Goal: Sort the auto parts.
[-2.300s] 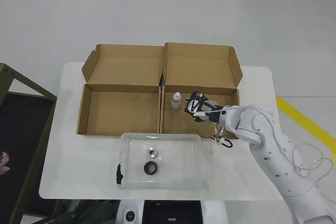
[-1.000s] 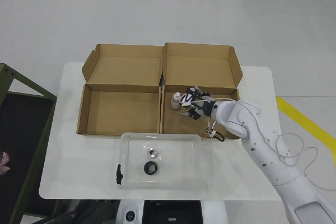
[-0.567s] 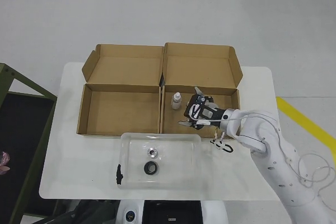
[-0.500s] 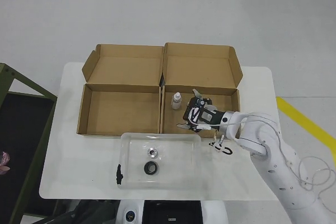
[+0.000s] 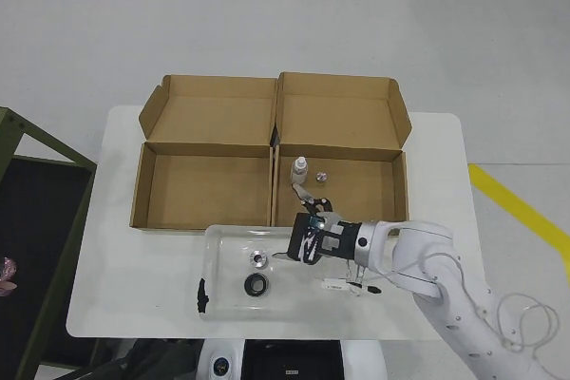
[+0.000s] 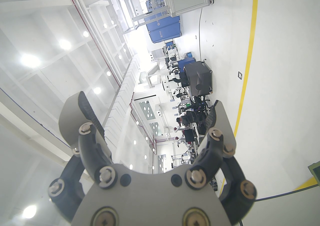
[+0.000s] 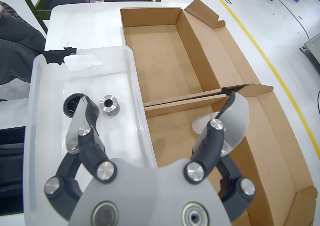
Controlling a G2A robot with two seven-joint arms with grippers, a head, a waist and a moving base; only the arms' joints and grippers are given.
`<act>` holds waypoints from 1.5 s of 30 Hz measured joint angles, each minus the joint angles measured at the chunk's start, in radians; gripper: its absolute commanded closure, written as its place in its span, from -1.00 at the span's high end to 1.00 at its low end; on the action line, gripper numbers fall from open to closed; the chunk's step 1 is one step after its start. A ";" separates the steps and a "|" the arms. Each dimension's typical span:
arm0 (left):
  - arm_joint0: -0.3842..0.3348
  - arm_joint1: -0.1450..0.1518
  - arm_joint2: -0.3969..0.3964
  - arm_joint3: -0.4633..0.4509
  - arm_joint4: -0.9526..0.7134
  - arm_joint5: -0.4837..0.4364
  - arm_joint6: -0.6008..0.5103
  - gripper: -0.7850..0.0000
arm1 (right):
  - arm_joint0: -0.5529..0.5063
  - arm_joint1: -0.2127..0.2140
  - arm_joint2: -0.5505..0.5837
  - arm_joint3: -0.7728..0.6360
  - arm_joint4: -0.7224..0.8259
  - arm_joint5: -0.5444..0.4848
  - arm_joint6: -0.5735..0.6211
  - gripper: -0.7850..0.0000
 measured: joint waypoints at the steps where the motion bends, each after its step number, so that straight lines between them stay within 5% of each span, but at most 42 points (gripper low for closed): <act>1: 0.000 0.000 0.000 0.000 0.000 0.000 0.000 1.00 | -0.001 -0.001 -0.007 -0.004 -0.005 0.001 -0.001 0.95; 23: 0.000 0.000 0.000 0.000 0.000 0.000 0.000 1.00 | 0.071 -0.044 -0.237 0.085 -0.097 0.010 0.004 0.64; 34: 0.000 0.000 0.000 0.000 0.000 0.000 0.000 1.00 | 0.111 -0.066 -0.292 0.154 -0.111 0.029 0.012 -0.01; 45: 0.000 0.000 0.000 0.000 0.000 0.000 0.000 1.00 | 0.125 -0.071 -0.289 0.201 -0.124 0.023 0.042 -0.03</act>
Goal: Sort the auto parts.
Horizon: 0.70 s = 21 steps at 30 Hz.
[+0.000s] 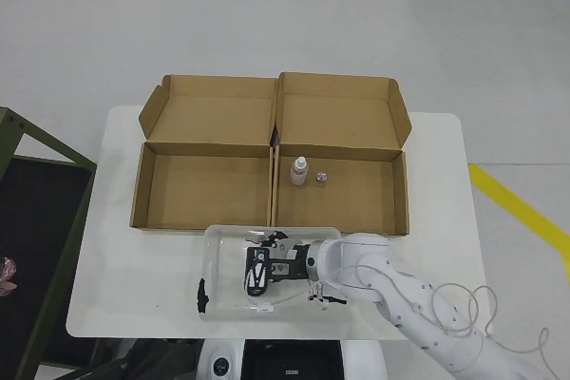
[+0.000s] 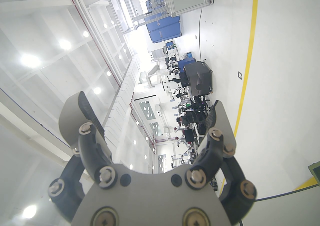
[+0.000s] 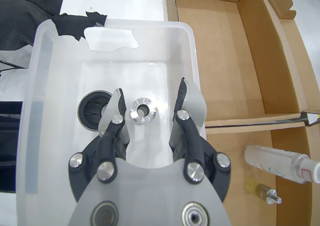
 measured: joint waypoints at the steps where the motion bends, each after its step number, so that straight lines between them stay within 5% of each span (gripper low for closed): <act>1: 0.000 0.000 0.000 0.000 0.000 0.000 0.000 1.00 | 0.000 0.000 0.000 0.002 -0.004 -0.002 0.004 -0.03; 21: 0.000 0.000 0.000 0.000 0.000 0.000 0.000 1.00 | 0.012 -0.014 -0.023 0.072 -0.023 -0.020 0.009 -0.01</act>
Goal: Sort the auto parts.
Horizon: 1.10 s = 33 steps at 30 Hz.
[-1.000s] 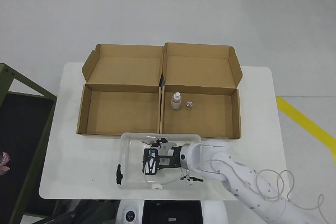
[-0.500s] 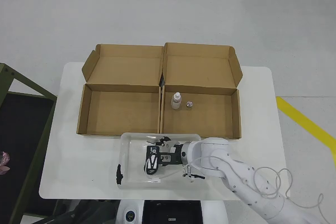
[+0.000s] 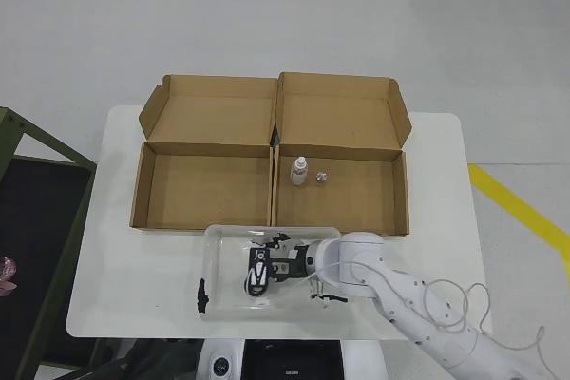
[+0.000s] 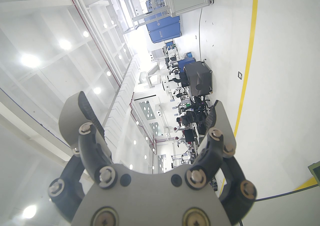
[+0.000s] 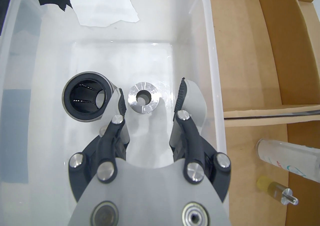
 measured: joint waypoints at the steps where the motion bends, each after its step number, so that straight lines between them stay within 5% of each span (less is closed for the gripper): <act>1: 0.000 0.000 0.000 0.000 0.000 0.000 0.000 1.00 | 0.001 -0.001 -0.002 0.004 0.000 0.000 0.000 -0.01; 33: 0.000 0.000 0.000 0.000 0.000 0.000 0.000 1.00 | 0.057 -0.051 -0.082 0.124 -0.007 0.008 0.010 -0.08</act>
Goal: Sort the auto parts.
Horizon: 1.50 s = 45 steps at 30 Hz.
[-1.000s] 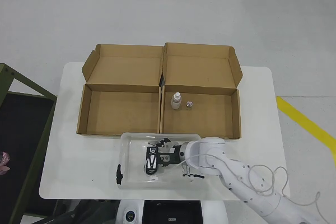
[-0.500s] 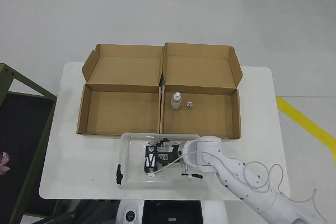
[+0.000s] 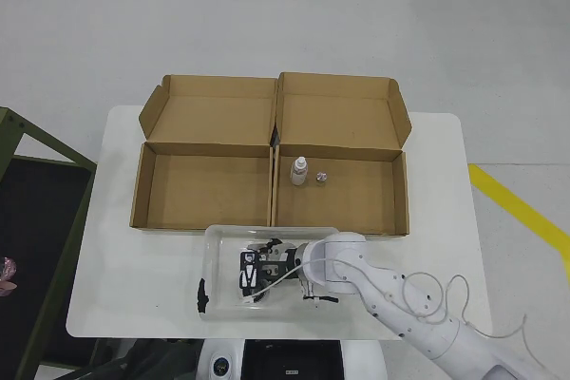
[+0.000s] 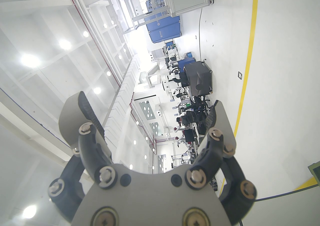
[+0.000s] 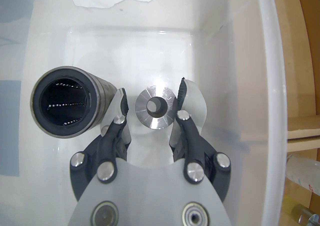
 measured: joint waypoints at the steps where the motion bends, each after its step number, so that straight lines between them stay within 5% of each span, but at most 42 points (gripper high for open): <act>1: 0.000 0.000 0.000 0.000 0.000 0.000 0.000 1.00 | 0.001 -0.001 0.000 0.002 0.000 0.000 0.000 -0.15; 8: 0.000 0.000 0.000 0.000 0.000 0.000 0.000 1.00 | 0.005 -0.005 0.006 0.008 0.004 -0.002 -0.005 -1.00; 45: 0.000 0.000 0.000 0.000 0.000 0.000 0.000 1.00 | -0.032 0.017 0.169 -0.204 0.165 -0.063 -0.120 -1.00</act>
